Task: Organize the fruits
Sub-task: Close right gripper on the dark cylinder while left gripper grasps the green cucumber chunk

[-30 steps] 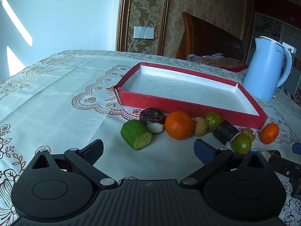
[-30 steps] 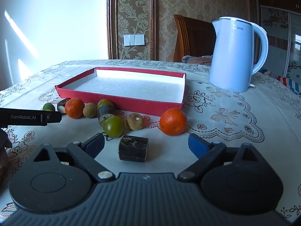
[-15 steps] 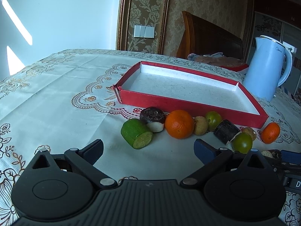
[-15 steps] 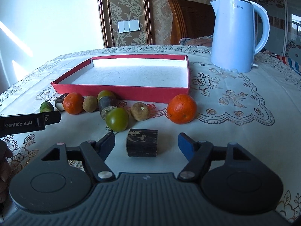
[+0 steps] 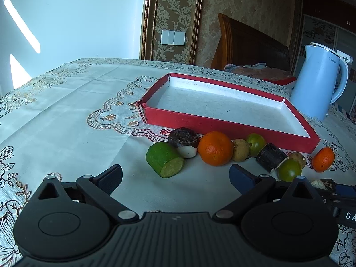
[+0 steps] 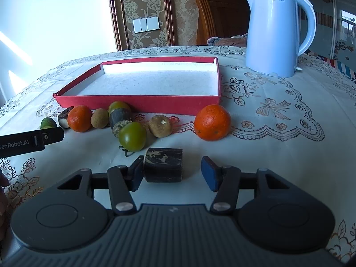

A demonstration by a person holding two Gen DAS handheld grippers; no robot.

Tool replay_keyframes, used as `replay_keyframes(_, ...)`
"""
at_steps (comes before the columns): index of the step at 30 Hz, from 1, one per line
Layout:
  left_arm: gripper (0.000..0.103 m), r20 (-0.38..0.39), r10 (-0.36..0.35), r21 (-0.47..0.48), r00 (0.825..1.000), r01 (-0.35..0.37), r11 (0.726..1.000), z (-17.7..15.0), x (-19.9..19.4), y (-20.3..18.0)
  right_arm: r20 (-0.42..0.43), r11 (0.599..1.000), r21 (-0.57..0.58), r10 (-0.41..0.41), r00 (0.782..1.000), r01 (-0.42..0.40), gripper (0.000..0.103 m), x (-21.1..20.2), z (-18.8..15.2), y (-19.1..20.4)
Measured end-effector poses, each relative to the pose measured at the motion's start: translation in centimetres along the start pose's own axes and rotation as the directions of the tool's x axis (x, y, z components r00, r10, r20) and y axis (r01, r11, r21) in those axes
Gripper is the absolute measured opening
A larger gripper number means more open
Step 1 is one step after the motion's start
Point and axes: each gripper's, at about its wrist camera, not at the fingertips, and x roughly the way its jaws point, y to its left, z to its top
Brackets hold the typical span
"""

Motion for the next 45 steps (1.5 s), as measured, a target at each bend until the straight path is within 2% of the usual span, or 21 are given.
replay_keyframes(18,0.103,0.01,0.029,0.001,1.0,-0.029,1.0,0.8,1.1,0.5,0.004,1.0,0.017,-0.015,1.0,0.015,0.051,0.2,0.1,0.0)
replay_keyframes(25,0.101,-0.015,0.041,-0.033,0.999,-0.041,0.999,1.2,1.8,1.2,0.007,1.0,0.026,-0.01,1.0,0.01,0.05,0.2,0.1,-0.2)
replay_keyframes(29,0.082,-0.034,0.046,-0.027,0.998,-0.047,0.999,1.1,2.1,1.2,0.008,1.0,0.03,-0.006,1.0,0.006,0.05,0.2,0.1,-0.2)
replay_keyframes(31,0.081,-0.036,0.045,-0.024,0.998,-0.046,0.999,1.1,2.2,1.2,0.009,0.999,0.034,-0.003,1.0,0.003,0.05,0.2,0.1,-0.3)
replay_keyframes(33,0.073,-0.031,0.039,-0.02,0.999,-0.04,0.999,1.0,2.1,1.1,0.009,0.999,0.034,-0.003,1.0,0.003,0.05,0.2,0.0,-0.3)
replay_keyframes(34,0.065,-0.03,0.038,-0.019,0.999,-0.039,0.999,1.0,2.1,1.1,0.009,0.999,0.034,-0.003,1.0,0.003,0.05,0.2,0.1,-0.3)
replay_keyframes(35,0.061,-0.029,0.037,-0.017,0.999,-0.037,0.999,1.0,2.1,1.1,0.009,0.999,0.034,-0.004,1.0,0.003,0.05,0.2,0.0,-0.3)
replay_keyframes(40,0.056,-0.028,0.03,-0.009,0.999,-0.03,1.0,1.0,2.1,1.0,0.009,0.999,0.034,-0.003,1.0,0.003,0.05,0.2,0.0,-0.3)
replay_keyframes(45,0.044,-0.033,0.032,-0.001,0.999,-0.032,0.999,1.0,2.3,0.8,0.009,0.999,0.032,-0.004,1.0,0.004,0.05,0.2,0.0,-0.3)
